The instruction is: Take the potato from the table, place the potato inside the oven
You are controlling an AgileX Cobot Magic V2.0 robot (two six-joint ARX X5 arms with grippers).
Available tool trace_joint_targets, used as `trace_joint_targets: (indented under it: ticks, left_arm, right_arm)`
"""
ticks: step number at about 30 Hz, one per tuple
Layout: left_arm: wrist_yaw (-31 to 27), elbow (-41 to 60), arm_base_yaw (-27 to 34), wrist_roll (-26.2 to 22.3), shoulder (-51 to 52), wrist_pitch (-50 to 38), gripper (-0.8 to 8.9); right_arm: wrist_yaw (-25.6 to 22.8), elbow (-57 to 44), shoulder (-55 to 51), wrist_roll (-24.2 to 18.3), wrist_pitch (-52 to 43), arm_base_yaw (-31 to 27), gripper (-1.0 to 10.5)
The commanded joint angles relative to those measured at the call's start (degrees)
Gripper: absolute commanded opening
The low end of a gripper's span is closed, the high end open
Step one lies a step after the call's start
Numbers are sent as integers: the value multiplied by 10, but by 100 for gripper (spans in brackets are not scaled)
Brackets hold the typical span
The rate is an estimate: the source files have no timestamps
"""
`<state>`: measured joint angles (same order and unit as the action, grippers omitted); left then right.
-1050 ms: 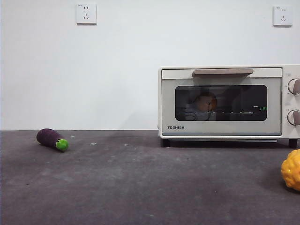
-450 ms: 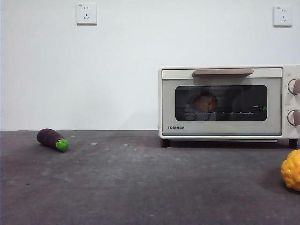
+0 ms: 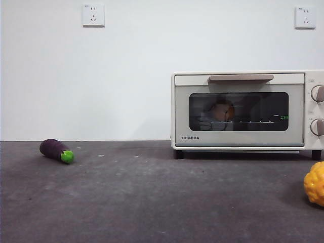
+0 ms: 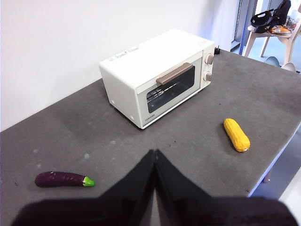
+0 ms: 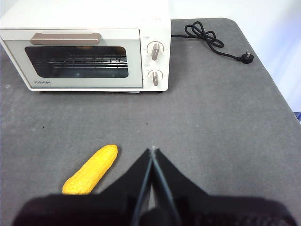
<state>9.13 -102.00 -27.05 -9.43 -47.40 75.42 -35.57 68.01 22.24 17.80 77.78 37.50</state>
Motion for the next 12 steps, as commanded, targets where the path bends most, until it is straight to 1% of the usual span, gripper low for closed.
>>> trace_joint_targets:
  ticks: [1, 8, 12]
  left_arm:
    - [-1, 2, 2, -6, -12, -1, -4]
    - [-2, 3, 7, -5, -59, -3, -4]
    - [-1, 3, 29, -39, -79, -9, -4]
  right_arm:
    - [0, 1, -3, 5, 12, 1, 2]
    - [0, 1, -3, 5, 12, 0, 2]
    - [0, 1, -3, 5, 12, 0, 2]
